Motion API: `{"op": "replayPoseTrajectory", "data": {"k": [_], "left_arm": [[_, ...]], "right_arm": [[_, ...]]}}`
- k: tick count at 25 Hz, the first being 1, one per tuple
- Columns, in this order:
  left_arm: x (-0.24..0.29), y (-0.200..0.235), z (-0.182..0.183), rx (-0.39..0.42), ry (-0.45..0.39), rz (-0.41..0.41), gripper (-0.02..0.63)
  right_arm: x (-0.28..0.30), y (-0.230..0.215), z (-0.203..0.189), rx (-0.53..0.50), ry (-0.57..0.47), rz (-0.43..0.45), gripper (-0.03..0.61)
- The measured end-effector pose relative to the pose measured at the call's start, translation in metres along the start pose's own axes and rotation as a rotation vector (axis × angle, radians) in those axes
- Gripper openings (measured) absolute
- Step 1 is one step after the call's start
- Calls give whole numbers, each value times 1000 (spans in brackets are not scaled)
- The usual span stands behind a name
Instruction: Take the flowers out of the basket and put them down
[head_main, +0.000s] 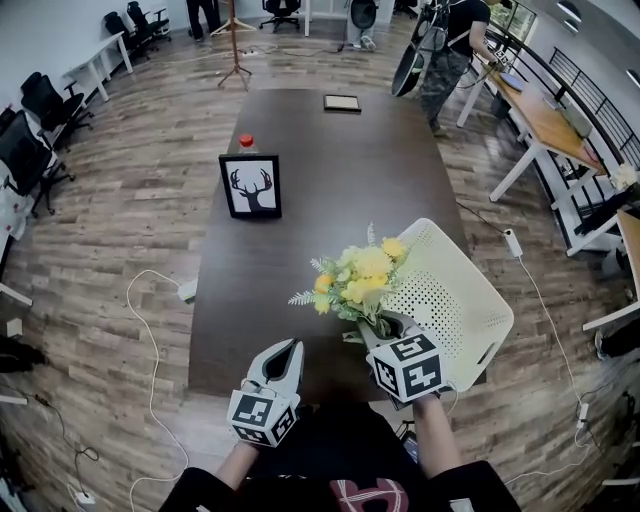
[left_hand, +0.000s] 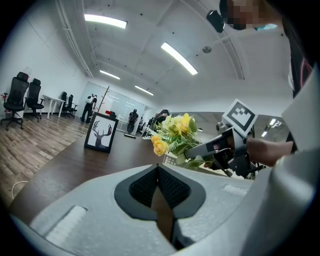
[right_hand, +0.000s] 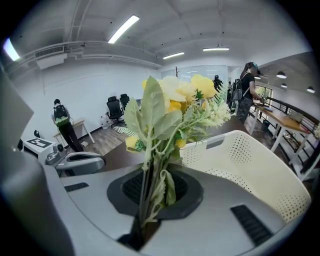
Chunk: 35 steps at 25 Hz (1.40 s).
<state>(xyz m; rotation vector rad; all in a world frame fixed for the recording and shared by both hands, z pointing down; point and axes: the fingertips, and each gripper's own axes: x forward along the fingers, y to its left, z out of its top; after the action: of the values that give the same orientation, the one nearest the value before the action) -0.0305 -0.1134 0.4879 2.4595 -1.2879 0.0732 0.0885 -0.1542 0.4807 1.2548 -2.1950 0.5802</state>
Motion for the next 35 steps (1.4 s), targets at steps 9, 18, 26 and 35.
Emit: {"op": "replayPoseTrajectory", "data": {"k": [9, 18, 26, 35], "left_arm": [[-12, 19, 3, 1, -12, 26, 7], [-23, 38, 11, 7, -26, 45, 8], [-29, 55, 15, 15, -30, 50, 8], [-35, 69, 18, 6, -26, 52, 6]], "right_arm": [[21, 24, -5, -5, 18, 22, 37], [42, 43, -8, -7, 41, 41, 37], [65, 62, -17, -10, 70, 55, 37], [84, 72, -33, 0, 100, 58, 37]]}}
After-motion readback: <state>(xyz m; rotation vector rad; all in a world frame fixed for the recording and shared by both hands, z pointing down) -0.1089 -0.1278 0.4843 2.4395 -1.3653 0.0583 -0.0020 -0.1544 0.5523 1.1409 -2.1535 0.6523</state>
